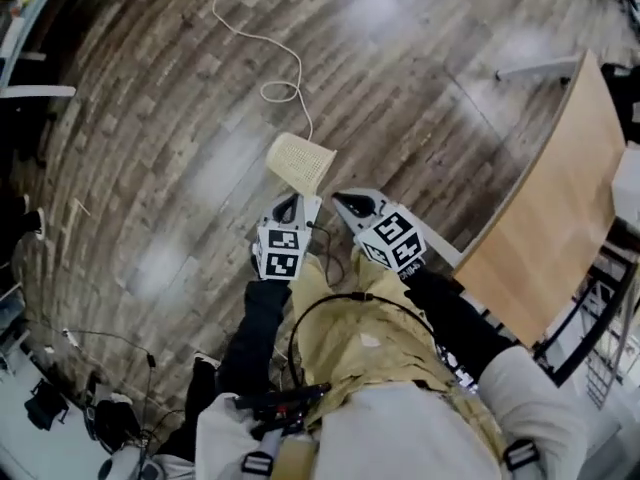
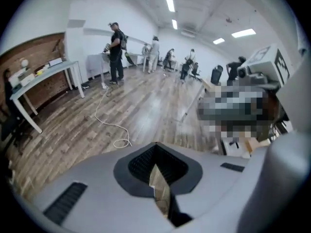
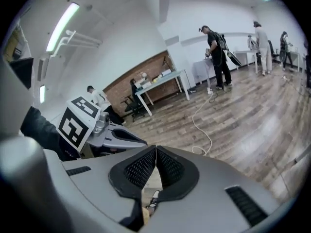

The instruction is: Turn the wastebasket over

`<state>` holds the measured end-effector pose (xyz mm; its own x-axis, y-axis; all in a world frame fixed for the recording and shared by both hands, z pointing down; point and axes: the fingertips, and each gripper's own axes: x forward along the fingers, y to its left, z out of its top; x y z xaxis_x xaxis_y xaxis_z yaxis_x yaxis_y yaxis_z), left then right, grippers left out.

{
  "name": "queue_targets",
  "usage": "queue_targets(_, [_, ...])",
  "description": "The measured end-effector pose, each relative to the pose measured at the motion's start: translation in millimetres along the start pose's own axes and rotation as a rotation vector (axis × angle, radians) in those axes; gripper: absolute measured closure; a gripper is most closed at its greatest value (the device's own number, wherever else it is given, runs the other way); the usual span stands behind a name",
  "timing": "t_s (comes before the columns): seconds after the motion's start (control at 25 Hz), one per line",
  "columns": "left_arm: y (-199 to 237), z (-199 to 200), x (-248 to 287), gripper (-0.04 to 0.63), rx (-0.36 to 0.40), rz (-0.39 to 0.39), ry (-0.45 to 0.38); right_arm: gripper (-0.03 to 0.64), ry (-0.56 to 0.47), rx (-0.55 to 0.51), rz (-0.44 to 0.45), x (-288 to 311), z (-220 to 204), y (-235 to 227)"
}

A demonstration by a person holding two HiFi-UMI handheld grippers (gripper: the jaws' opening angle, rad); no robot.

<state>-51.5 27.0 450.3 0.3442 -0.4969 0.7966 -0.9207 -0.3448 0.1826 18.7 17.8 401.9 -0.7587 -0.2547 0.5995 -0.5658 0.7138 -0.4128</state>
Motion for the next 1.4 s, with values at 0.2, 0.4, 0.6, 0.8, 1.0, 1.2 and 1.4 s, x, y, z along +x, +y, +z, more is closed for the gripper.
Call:
queue_targets(0.2, [-19, 94, -90, 0.595, -0.222, 0.016, -0.269, 0.595, -0.183, -0.153, 0.006, -70, 101, 59])
queue_targets(0.4, [-49, 158, -143, 0.595, -0.189, -0.040, -0.431, 0.595, -0.359, -0.243, -0.005, -128, 175, 87])
queue_targets(0.6, [-86, 198, -183, 0.595, -0.081, -0.067, -0.523, 0.595, -0.458, -0.283, -0.015, -175, 207, 105])
queue_targets(0.8, [-105, 219, -209, 0.594, -0.049, -0.070, -0.576, 0.595, -0.520, -0.319, -0.007, -200, 225, 117])
queue_targets(1.0, [-119, 224, -225, 0.595, -0.019, -0.055, -0.595, 0.595, -0.593, -0.348, -0.015, -222, 241, 126])
queue_targets(1.2, [-121, 230, -242, 0.594, -0.020, -0.019, -0.635, 0.597, -0.630, -0.364, -0.027, -240, 246, 130])
queue_targets(1.4, [-115, 229, -254, 0.595, -0.043, 0.010, -0.664, 0.597, -0.645, -0.374, -0.018, -247, 249, 137])
